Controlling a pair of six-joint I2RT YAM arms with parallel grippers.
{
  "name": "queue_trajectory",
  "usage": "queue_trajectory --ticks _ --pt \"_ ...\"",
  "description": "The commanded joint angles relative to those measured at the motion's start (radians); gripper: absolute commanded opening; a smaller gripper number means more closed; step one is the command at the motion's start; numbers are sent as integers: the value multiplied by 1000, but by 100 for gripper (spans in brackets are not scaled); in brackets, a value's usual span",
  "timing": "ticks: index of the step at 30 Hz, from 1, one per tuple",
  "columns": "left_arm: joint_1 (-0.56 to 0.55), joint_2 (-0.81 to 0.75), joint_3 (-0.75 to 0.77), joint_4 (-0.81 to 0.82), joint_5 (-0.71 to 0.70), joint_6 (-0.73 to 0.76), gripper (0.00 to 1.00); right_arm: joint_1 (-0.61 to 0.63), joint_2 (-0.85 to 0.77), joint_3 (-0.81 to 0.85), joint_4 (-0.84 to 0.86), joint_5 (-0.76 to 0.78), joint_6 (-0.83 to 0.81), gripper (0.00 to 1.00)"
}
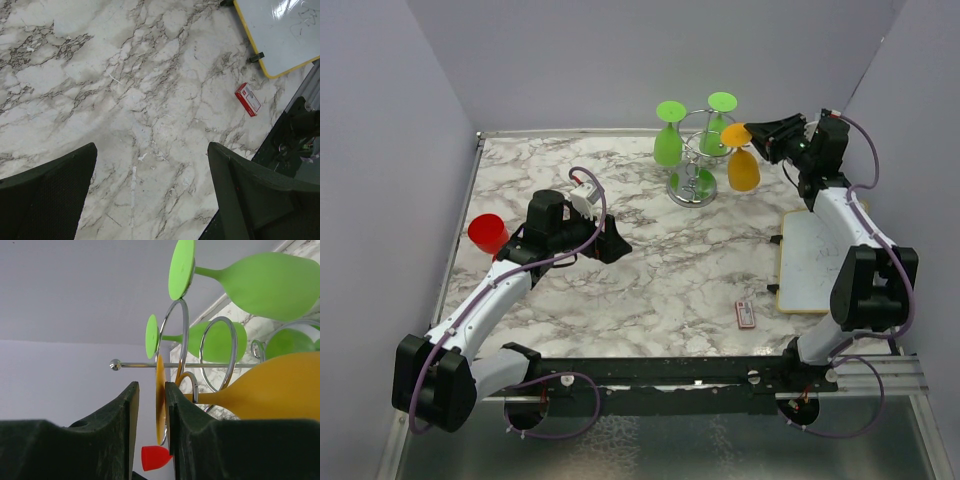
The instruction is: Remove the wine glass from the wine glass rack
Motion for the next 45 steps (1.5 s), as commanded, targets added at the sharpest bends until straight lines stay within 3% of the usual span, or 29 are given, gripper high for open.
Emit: queue_trajectory --ticks 1,4,11,17,25,30,39,45 --pt "-7 -10 -4 18 -15 19 94 19 20 32 -11 22 -14 27" --pt "-6 -11 -4 17 -16 19 94 24 21 32 -24 25 -30 26" --pt "-6 -7 -3 16 -18 19 94 24 0 32 -39 37 -42 10" --pt "-6 -3 -1 17 -19 19 94 23 -43 24 -45 91 -2 5" --pt "-7 0 -1 13 -26 21 94 23 -99 24 -78 159 34 4" --pt "-6 -2 -1 8 -31 24 94 21 -119 55 -233 234 69 3" --pt "-7 -7 -1 5 -34 25 94 7 -185 31 -288 319 81 3" --pt "-7 -14 -4 4 -41 26 94 -6 -205 57 -420 368 102 3"
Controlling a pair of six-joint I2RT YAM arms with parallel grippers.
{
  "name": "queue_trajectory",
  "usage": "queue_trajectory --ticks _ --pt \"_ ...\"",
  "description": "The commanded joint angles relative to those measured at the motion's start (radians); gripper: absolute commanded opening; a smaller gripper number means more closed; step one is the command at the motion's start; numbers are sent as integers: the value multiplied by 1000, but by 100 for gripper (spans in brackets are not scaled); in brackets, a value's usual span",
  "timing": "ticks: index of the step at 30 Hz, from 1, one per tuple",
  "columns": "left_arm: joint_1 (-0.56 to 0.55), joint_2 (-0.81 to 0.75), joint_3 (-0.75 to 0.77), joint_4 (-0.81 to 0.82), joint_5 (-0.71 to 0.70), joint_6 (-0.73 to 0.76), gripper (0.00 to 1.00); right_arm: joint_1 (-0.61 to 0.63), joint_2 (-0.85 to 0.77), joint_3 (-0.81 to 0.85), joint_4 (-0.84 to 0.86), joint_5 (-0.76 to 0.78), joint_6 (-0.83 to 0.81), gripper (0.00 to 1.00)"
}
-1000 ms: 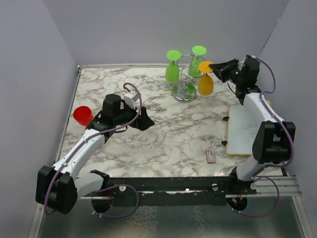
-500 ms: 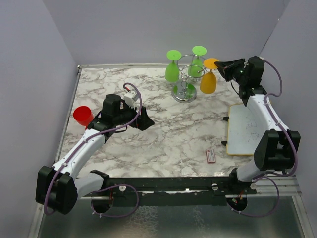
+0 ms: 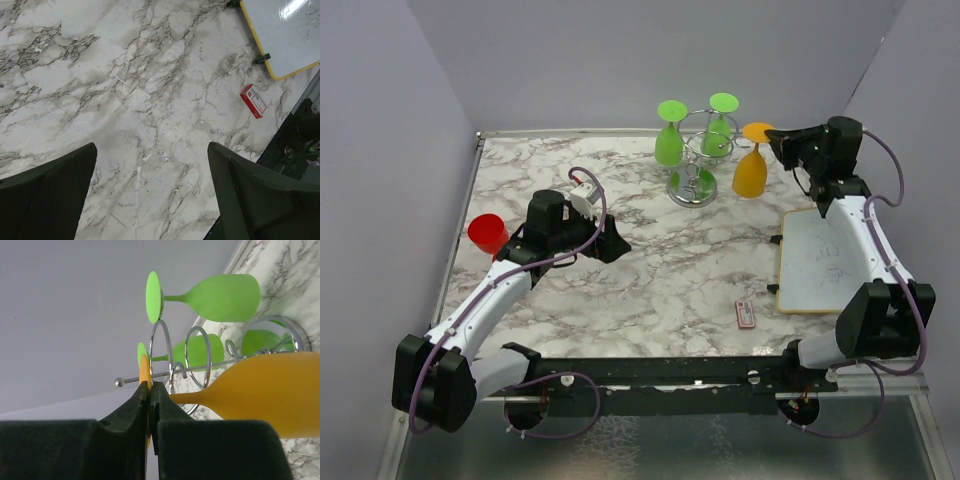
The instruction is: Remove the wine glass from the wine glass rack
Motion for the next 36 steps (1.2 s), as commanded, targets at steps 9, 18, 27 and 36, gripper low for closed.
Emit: queue_trajectory --ticks 9,18,27,36 --pt "-6 -22 -5 3 -26 16 94 -20 -170 -142 168 100 -387 1" --pt "-6 -17 -3 4 -25 16 94 -19 -451 -599 782 -427 -1331 1" --pt "-5 -24 2 12 -28 -13 94 180 -634 -899 854 -909 -2367 1" --pt "-6 -115 209 -204 -218 -250 94 471 -581 -784 207 -934 -3168 1"
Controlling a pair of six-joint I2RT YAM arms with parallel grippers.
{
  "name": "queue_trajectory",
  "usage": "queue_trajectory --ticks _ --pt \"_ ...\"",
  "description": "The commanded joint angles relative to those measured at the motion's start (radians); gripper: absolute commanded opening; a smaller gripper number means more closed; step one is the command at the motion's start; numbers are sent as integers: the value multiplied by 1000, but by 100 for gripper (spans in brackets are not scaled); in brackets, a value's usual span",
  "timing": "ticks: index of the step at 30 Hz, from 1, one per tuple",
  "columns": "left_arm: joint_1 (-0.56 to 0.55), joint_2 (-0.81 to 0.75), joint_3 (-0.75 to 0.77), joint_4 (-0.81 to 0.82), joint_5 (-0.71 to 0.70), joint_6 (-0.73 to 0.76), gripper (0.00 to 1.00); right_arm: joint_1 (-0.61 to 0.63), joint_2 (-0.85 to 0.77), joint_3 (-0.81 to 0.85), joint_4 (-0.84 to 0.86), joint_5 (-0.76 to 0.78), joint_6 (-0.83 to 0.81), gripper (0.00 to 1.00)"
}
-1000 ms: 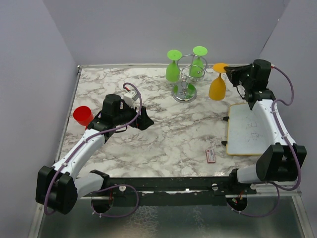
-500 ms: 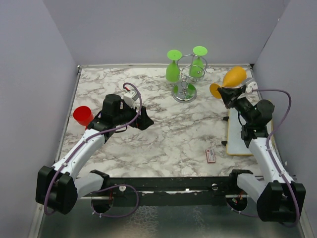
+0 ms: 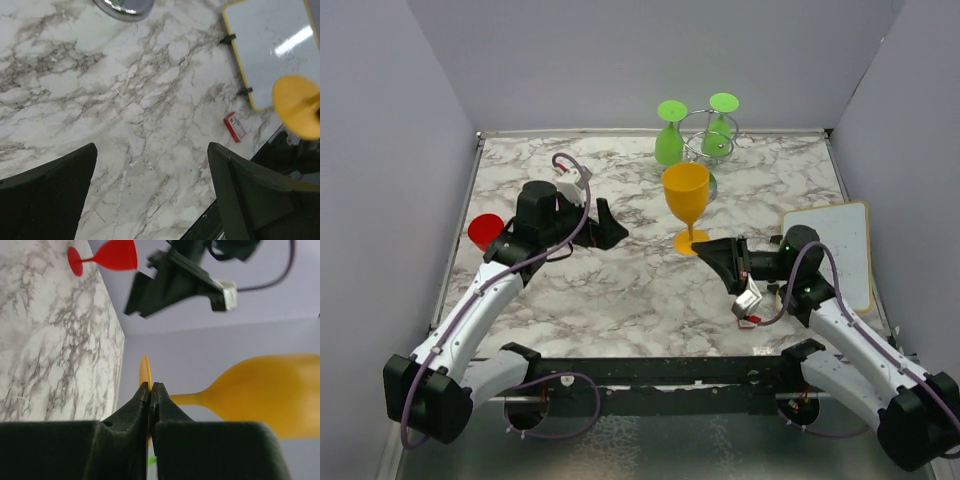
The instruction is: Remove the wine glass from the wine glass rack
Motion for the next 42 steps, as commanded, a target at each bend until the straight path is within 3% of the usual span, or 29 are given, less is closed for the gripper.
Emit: queue_trajectory --ticks 1,9,19,25,30,37,42 --pt "-6 -71 184 -157 -197 -167 94 157 33 22 -267 65 -461 1" --pt "-4 -149 383 -333 -380 -237 95 302 129 10 -279 230 -550 1" --pt "-7 -47 424 -379 57 -50 85 382 164 41 -328 312 -608 1" --pt "-6 -6 385 -386 195 6 73 401 182 66 -365 341 -631 1" --pt "-7 52 374 -418 248 11 55 412 202 83 -368 354 -643 1" --pt "-6 117 396 -555 135 102 41 423 249 98 -363 367 -650 2" --pt "-6 121 397 -578 78 114 17 426 284 100 -345 362 -638 8"
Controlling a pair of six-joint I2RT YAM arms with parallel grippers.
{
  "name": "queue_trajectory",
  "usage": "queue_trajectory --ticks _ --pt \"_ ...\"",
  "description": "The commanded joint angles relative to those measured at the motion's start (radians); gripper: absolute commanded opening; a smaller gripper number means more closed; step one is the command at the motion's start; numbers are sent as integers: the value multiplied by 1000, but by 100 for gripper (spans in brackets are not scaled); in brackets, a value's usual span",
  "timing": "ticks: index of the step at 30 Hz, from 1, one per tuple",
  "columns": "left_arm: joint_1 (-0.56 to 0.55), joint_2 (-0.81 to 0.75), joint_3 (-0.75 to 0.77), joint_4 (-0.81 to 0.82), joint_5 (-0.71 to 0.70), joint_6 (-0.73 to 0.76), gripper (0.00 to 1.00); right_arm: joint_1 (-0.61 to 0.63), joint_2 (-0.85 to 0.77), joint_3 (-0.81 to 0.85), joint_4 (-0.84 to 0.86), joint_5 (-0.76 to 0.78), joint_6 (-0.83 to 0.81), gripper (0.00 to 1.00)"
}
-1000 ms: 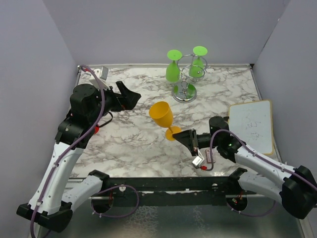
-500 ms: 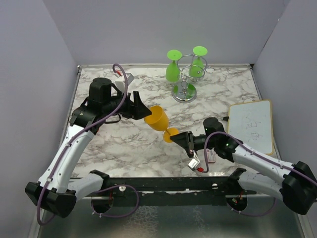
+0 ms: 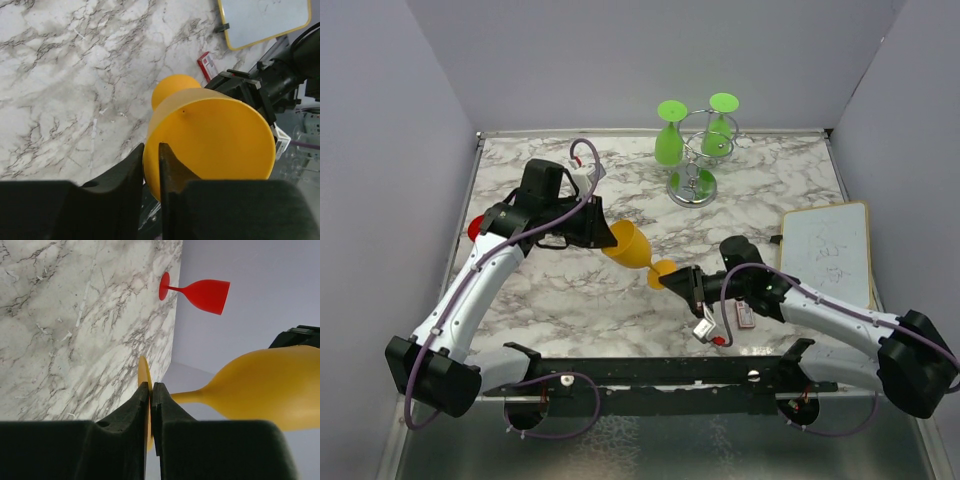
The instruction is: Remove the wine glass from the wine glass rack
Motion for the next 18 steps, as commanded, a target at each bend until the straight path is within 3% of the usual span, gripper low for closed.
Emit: queue_trajectory --ticks 1,4,6,8,15,18 --pt "-5 -11 19 -53 -76 39 13 8 26 31 30 7 8 10" --pt "-6 -16 21 -55 -111 25 1 8 47 14 82 -9 71 26" --pt "-6 -24 31 -57 -155 16 0 8 57 -6 144 -23 128 36" --pt "-7 -33 50 -67 -224 11 0 8 73 -17 179 -23 171 99" --pt "-5 -38 127 -120 -562 -2 0 6 127 -11 252 20 384 100" --pt "3 -16 121 -132 -722 -5 0 5 166 34 362 38 737 100"
